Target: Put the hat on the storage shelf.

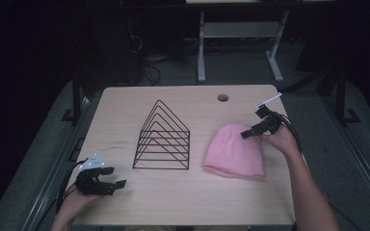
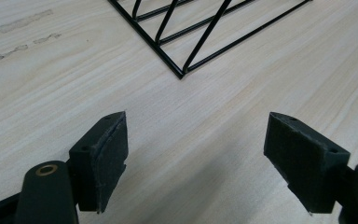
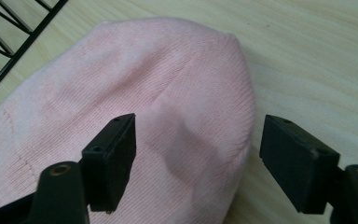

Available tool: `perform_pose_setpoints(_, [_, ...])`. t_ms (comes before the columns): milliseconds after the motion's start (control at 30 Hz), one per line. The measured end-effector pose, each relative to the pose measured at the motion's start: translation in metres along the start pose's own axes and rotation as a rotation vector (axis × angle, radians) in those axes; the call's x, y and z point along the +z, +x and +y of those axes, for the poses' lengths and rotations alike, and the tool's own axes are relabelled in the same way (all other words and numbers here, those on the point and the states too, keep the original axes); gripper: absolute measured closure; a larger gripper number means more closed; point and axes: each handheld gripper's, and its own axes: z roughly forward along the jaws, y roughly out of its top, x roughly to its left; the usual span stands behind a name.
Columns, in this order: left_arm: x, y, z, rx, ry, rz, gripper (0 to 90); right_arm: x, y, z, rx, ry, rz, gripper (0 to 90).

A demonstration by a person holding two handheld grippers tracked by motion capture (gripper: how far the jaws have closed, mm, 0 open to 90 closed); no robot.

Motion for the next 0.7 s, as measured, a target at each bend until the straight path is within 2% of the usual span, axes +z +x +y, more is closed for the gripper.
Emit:
perform_pose_setpoints(267, [0.001, 0.001, 0.000, 0.004, 0.006, -0.003, 21.9, 0.011, -0.007, 0.005, 0.025, 0.025, 0.004, 31.3])
perform_pose_setpoints(400, [0.001, 0.002, 0.000, 0.000, 0.005, -0.001, 21.9, 0.018, -0.010, 0.007, 0.038, 0.046, 0.010, 36.5])
perform_pose_setpoints(500, [0.001, 0.002, 0.000, -0.014, 0.001, -0.003, 21.9, 0.021, -0.012, 0.008, 0.042, 0.052, 0.032, 41.1])
perform_pose_setpoints(533, [0.001, 0.003, 0.000, -0.004, 0.007, -0.003, 21.8, 0.022, -0.013, 0.008, 0.046, 0.055, 0.045, 42.8])
perform_pose_setpoints(700, [0.002, 0.003, -0.001, -0.005, 0.010, -0.004, 21.8, 0.026, -0.017, 0.009, 0.061, 0.058, 0.064, 46.0])
